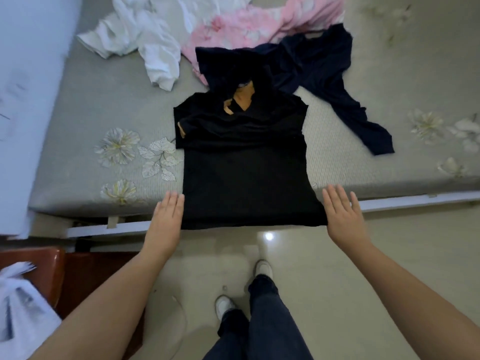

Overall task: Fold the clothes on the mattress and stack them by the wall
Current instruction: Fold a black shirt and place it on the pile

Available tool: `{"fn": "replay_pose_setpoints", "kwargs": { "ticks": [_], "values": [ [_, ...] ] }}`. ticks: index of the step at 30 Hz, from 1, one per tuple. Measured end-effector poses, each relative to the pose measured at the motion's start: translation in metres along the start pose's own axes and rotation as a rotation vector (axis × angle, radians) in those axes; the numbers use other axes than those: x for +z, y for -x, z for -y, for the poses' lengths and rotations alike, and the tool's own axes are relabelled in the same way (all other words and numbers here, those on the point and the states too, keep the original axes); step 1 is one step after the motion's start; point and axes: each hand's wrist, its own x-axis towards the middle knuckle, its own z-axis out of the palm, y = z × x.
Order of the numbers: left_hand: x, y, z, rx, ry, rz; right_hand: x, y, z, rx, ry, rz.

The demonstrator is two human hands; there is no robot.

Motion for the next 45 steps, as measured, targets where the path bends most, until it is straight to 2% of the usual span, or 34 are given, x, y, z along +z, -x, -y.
{"fn": "replay_pose_setpoints", "kwargs": {
  "ticks": [4, 11, 14, 21, 24, 25, 27, 29, 30, 31, 34, 37, 41, 43, 45],
  "values": [
    [-0.032, -0.037, 0.013, -0.035, 0.000, -0.065, -0.015, -0.052, -0.002, 0.120, -0.033, 0.165],
    [-0.090, -0.169, 0.035, -0.052, -0.044, -0.154, -0.036, -0.202, -0.016, 0.151, 0.049, 0.151],
    [-0.110, -0.241, 0.041, -0.061, -0.072, -0.129, -0.031, -0.274, -0.020, 0.154, 0.038, 0.193],
    [-0.127, -0.389, 0.040, 0.027, -0.113, -0.050, 0.005, -0.413, -0.046, 0.140, 0.082, 0.509],
    [-0.123, -0.443, 0.038, 0.041, -0.088, -0.029, 0.024, -0.456, -0.054, 0.191, 0.007, 0.646],
    [-0.121, -0.460, 0.038, 0.019, -0.066, -0.071, 0.030, -0.469, -0.056, 0.222, -0.040, 0.627],
    [-0.111, -0.485, 0.036, -0.122, -0.010, -0.197, 0.047, -0.490, -0.055, 0.339, -0.156, 0.469],
    [-0.096, -0.490, 0.031, -0.282, 0.128, -0.266, 0.061, -0.493, -0.048, 0.494, -0.285, 0.279],
    [-0.086, -0.486, 0.028, -0.288, 0.177, -0.285, 0.068, -0.491, -0.043, 0.537, -0.347, 0.207],
    [-0.076, -0.480, 0.024, -0.237, 0.199, -0.309, 0.074, -0.487, -0.039, 0.545, -0.390, 0.160],
    [-0.048, -0.448, 0.007, 0.058, 0.158, -0.387, 0.091, -0.462, -0.022, 0.441, -0.417, 0.096],
    [-0.032, -0.415, -0.008, 0.169, 0.151, -0.392, 0.095, -0.417, -0.008, 0.355, -0.480, 0.082],
    [-0.008, -0.367, -0.007, 0.097, 0.194, -0.203, 0.098, -0.338, 0.009, 0.301, -0.469, 0.187],
    [0.004, -0.342, -0.002, 0.028, 0.233, -0.099, 0.101, -0.306, 0.013, 0.339, -0.507, 0.270],
    [0.013, -0.319, 0.002, -0.066, 0.285, -0.047, 0.103, -0.286, 0.016, 0.496, -0.644, 0.287]
  ]
}}
